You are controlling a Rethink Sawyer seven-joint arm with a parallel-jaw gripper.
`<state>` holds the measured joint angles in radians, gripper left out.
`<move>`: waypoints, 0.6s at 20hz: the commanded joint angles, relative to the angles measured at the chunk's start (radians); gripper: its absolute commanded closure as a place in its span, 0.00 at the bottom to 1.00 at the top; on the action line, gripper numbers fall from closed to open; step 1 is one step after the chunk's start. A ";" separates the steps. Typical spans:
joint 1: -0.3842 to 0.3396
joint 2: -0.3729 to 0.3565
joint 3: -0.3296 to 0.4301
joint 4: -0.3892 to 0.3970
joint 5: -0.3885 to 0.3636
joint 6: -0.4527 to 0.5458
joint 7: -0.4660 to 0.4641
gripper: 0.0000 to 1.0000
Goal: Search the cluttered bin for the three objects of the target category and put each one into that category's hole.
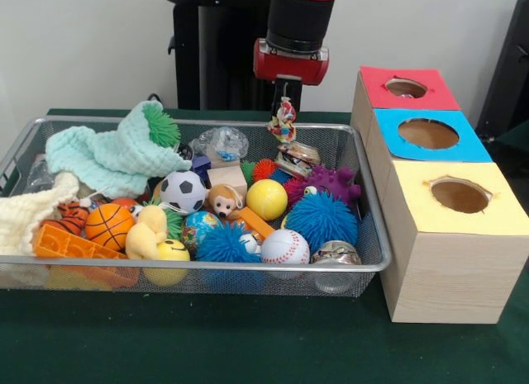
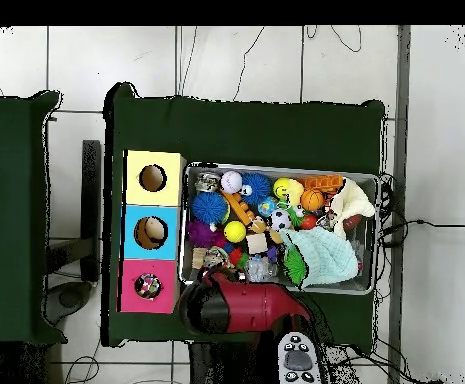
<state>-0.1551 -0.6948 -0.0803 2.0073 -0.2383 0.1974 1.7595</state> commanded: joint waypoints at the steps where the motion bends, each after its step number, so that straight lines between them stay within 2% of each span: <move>1: -0.031 0.040 0.048 -0.087 -0.035 -0.043 0.079 1.00; 6: -0.034 0.045 0.051 -0.085 -0.027 -0.042 0.085 1.00; 12: -0.015 0.034 0.050 -0.092 0.003 0.029 0.091 1.00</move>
<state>-0.1637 -0.6768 -0.0805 2.0065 -0.2383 0.1972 1.7595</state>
